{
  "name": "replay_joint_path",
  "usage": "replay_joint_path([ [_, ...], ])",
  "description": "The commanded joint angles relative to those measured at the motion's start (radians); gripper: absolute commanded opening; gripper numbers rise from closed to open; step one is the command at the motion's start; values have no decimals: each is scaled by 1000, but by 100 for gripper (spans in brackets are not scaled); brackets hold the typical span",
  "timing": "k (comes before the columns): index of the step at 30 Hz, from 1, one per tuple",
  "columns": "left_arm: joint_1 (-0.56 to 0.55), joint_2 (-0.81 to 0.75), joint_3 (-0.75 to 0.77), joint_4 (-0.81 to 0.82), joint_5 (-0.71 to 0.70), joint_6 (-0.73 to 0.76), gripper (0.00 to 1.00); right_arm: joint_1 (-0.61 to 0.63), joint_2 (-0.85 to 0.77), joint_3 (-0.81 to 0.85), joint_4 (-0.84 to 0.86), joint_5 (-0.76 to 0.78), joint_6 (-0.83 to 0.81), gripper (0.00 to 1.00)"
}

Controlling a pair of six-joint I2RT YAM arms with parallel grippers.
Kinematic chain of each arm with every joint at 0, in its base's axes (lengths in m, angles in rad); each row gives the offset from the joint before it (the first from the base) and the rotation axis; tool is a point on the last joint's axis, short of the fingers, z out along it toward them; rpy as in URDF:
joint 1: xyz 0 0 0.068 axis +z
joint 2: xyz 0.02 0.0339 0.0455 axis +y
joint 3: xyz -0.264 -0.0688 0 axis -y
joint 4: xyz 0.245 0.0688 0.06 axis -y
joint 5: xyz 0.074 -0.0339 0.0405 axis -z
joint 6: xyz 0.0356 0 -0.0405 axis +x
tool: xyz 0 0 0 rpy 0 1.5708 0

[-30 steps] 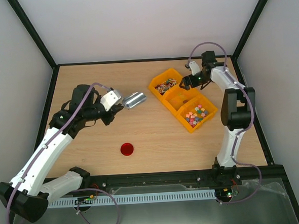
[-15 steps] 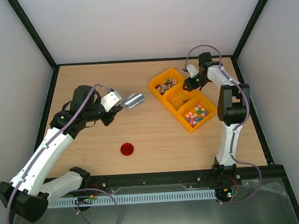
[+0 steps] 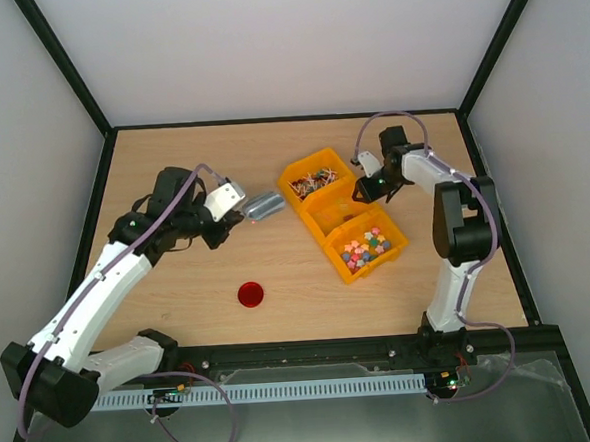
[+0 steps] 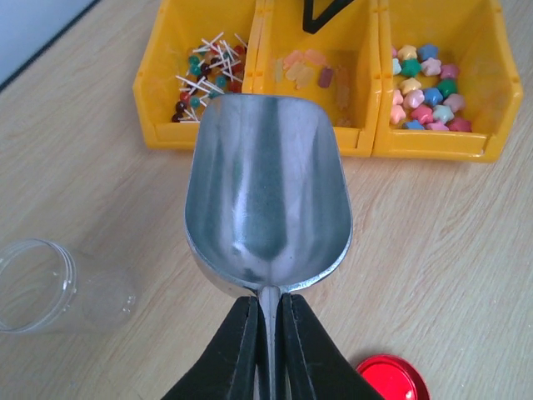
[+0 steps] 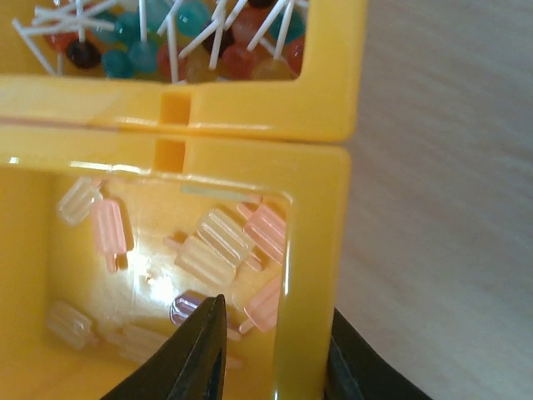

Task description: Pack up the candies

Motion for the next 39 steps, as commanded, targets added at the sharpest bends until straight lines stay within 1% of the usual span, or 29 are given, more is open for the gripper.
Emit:
replay_joint_path([
  [1, 4, 54, 68, -78, -9, 21, 2, 43, -98, -95, 13, -33, 8, 26],
  [3, 3, 83, 107, -130, -9, 37, 2, 69, -133, -135, 34, -31, 13, 23],
  [10, -9, 189, 227, -285, -69, 61, 2, 127, -215, -233, 71, -28, 37, 19],
  [17, -59, 280, 296, -345, -206, 77, 2, 161, -284, -323, 91, -31, 76, 14],
  [22, -94, 384, 404, -418, -279, 66, 2, 183, -345, -375, 107, -27, 129, 12],
  [29, -163, 528, 492, -514, -319, 54, 2, 202, -387, -410, 139, 10, 190, 6],
  [36, -187, 656, 587, -587, -339, 23, 2, 202, -415, -443, 161, 22, 245, 2],
  [39, -198, 710, 633, -614, -347, 9, 2, 203, -424, -448, 172, 22, 256, 1],
])
